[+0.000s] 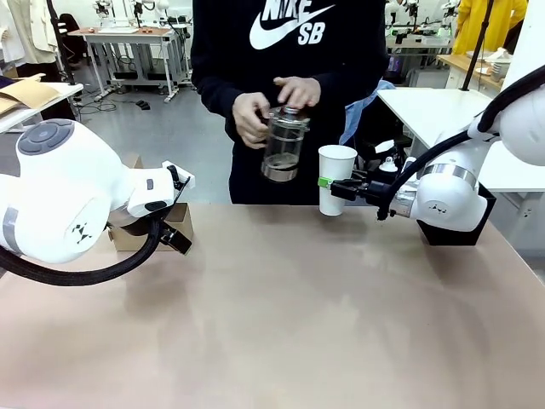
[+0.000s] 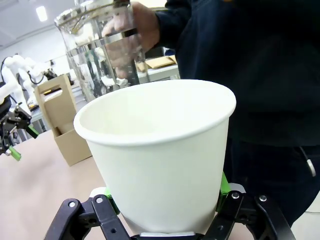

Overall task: Pour a drink into a cup and package it in a carrier.
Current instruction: When a person places the Paper Cup Lid on the 600 ml Paper Cup , lift the 600 ml Paper Cup.

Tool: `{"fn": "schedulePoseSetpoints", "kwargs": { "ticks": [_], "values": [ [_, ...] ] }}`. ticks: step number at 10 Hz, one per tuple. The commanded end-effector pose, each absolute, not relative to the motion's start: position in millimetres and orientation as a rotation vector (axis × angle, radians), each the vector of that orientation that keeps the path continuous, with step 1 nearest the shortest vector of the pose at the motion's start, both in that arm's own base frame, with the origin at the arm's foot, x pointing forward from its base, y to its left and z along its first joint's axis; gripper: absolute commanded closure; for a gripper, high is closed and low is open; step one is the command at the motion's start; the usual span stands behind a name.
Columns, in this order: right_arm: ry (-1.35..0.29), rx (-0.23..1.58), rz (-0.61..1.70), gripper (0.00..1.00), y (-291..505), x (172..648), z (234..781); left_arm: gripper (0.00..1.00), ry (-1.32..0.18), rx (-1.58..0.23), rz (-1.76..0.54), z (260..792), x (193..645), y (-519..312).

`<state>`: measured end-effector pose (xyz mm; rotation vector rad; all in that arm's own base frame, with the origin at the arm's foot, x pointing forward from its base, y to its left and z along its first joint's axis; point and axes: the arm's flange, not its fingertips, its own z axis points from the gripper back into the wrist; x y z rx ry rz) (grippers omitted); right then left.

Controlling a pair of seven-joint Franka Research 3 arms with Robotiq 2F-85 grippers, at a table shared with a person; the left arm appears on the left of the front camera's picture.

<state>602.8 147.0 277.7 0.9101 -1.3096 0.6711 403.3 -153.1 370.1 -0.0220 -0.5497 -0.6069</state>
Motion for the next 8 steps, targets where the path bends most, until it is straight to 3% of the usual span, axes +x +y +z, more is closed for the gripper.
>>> {"fn": "schedulePoseSetpoints", "kwargs": {
  "ticks": [1, 8],
  "values": [
    [-1.313, 0.903, 0.654, 0.2, 150.5, 602.2, 281.0, 0.0, -0.55, -0.025, -0.605, 370.3, 403.4, -152.2],
    [-1.313, 0.903, 0.654, 0.2, 150.5, 602.2, 281.0, 0.0, -0.55, -0.025, -0.605, 370.3, 403.4, -152.2]
  ]
}}
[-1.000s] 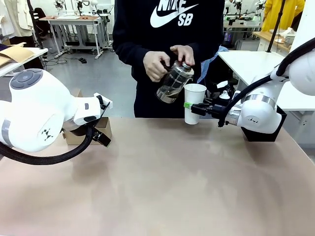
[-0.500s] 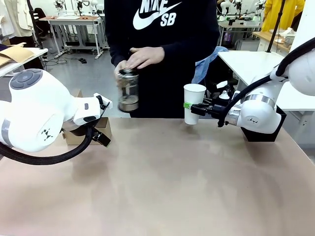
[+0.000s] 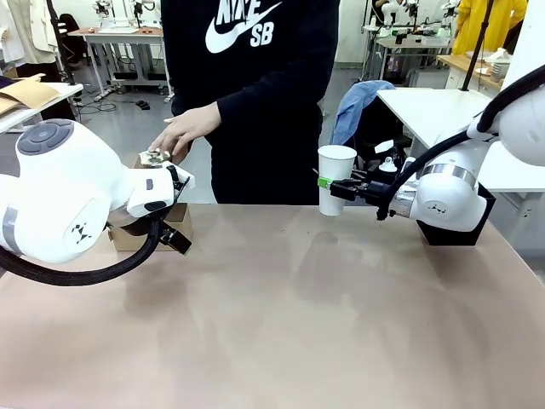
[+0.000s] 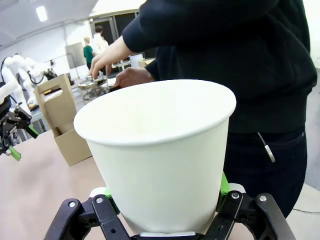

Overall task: Pour a drink into a cup and package it in a carrier.
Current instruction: When a person places the Paper Cup Lid on the 600 ml Paper Cup , lift the 600 ml Paper Cup.

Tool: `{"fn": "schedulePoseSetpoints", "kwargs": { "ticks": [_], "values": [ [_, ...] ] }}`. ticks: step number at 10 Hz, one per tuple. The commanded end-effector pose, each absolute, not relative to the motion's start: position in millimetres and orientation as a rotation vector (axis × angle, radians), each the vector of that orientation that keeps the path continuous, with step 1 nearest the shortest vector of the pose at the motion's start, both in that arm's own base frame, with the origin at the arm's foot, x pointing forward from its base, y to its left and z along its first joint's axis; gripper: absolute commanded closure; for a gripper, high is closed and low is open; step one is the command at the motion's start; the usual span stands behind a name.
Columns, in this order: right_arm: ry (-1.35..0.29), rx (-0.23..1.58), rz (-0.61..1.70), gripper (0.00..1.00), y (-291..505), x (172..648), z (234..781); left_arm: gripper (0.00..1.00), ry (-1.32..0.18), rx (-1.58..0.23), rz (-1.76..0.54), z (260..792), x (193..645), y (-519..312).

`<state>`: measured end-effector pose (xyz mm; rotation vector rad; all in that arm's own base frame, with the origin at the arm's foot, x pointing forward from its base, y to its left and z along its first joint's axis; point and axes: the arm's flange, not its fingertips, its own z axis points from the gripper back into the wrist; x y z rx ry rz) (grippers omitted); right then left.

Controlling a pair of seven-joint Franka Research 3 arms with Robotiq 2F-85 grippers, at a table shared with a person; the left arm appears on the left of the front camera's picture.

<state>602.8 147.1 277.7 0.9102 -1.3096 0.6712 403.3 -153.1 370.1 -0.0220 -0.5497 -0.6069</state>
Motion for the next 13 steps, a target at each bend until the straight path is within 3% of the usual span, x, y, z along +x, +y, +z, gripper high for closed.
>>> {"fn": "schedulePoseSetpoints", "kwargs": {
  "ticks": [1, 13],
  "values": [
    [-1.313, 0.903, 0.654, 0.2, 150.5, 602.2, 281.0, 0.0, -0.55, -0.025, -0.605, 370.3, 403.4, -152.2],
    [-1.313, 0.903, 0.654, 0.2, 150.5, 602.2, 281.0, 0.0, -0.55, -0.025, -0.605, 370.3, 403.4, -152.2]
  ]
}}
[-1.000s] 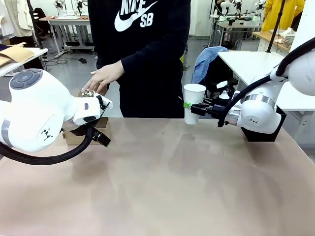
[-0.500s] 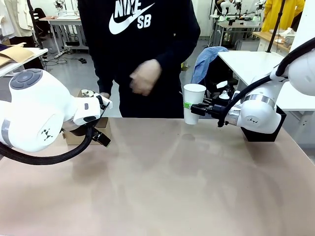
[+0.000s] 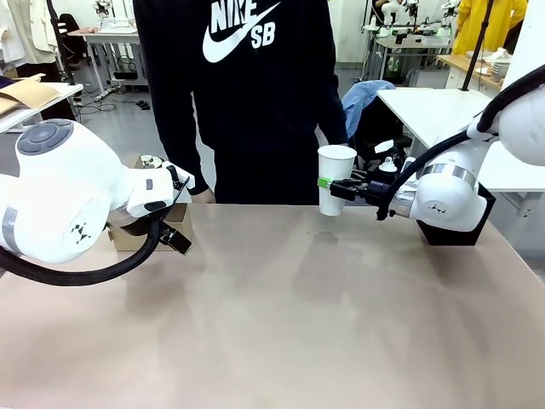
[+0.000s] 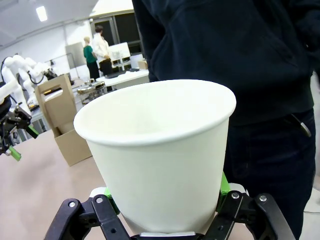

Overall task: Pour a drink into a cup and package it in a carrier.
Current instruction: When a person places the Paper Cup Lid on the 600 ml Paper Cup , lift the 600 ml Paper Cup.

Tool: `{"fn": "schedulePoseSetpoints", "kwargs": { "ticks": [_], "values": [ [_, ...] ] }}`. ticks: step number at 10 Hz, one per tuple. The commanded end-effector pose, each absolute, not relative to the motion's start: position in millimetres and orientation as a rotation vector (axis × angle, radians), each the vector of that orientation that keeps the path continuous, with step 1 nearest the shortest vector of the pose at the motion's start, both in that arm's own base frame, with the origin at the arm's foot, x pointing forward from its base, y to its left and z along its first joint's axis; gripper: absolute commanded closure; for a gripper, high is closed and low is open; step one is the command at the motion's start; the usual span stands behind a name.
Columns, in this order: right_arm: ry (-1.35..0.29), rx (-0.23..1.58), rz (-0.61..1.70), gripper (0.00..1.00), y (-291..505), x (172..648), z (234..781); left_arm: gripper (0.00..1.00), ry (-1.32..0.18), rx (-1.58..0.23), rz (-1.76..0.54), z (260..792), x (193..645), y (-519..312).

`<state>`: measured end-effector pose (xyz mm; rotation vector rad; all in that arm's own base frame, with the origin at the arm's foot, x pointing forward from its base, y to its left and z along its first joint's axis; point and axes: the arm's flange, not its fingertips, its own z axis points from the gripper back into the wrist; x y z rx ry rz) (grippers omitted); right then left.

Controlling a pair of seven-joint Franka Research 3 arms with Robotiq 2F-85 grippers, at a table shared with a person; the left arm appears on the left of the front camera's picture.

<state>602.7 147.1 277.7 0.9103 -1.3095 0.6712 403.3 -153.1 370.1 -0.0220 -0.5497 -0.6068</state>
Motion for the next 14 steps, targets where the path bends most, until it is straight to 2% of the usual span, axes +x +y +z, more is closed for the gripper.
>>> {"fn": "schedulePoseSetpoints", "kwargs": {
  "ticks": [1, 14],
  "values": [
    [-1.313, 0.903, 0.654, 0.2, 150.5, 602.2, 281.0, 0.0, -0.55, -0.025, -0.605, 370.3, 403.4, -152.2],
    [-1.313, 0.903, 0.654, 0.2, 150.5, 602.2, 281.0, 0.0, -0.55, -0.025, -0.605, 370.3, 403.4, -152.2]
  ]
}}
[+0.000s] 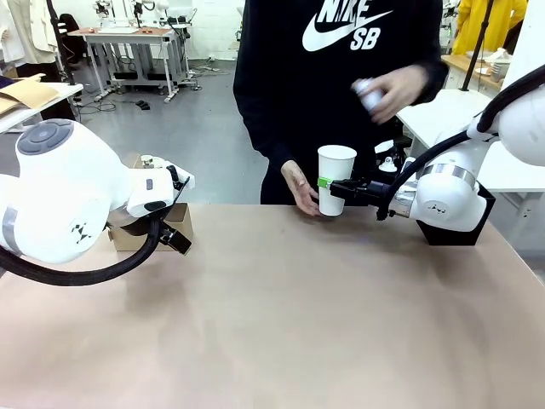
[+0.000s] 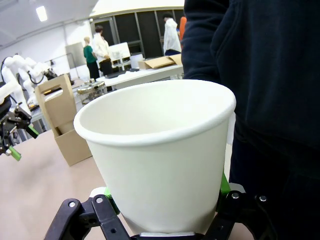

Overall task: Pour a drink into a cup and package it in a carrier.
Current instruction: When a person places the Paper Cup Lid on the 600 ml Paper Cup , lift the 600 ml Paper Cup.

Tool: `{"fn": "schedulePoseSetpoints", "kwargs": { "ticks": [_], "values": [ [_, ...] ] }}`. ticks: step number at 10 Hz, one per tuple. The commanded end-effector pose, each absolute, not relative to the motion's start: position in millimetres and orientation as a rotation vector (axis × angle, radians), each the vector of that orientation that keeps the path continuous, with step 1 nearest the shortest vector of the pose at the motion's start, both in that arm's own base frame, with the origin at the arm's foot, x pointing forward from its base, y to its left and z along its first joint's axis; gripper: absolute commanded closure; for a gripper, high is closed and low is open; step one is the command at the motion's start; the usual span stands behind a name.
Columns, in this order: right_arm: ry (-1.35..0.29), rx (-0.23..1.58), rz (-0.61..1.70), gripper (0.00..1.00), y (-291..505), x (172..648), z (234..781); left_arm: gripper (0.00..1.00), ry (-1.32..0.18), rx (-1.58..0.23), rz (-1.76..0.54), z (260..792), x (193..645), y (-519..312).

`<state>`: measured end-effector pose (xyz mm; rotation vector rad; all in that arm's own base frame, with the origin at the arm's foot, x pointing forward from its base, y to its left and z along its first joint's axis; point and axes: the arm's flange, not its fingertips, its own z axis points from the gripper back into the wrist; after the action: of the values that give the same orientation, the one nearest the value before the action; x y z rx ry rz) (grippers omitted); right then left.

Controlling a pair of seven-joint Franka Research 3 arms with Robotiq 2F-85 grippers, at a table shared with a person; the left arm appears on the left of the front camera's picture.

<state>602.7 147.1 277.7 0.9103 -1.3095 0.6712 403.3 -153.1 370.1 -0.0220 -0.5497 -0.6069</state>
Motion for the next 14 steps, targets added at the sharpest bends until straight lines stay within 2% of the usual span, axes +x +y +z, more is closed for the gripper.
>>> {"fn": "schedulePoseSetpoints", "kwargs": {
  "ticks": [1, 14],
  "values": [
    [-1.313, 0.903, 0.654, 0.2, 150.5, 602.2, 281.0, 0.0, -0.55, -0.025, -0.605, 370.3, 403.4, -152.2],
    [-1.313, 0.903, 0.654, 0.2, 150.5, 602.2, 281.0, 0.0, -0.55, -0.025, -0.605, 370.3, 403.4, -152.2]
  ]
}}
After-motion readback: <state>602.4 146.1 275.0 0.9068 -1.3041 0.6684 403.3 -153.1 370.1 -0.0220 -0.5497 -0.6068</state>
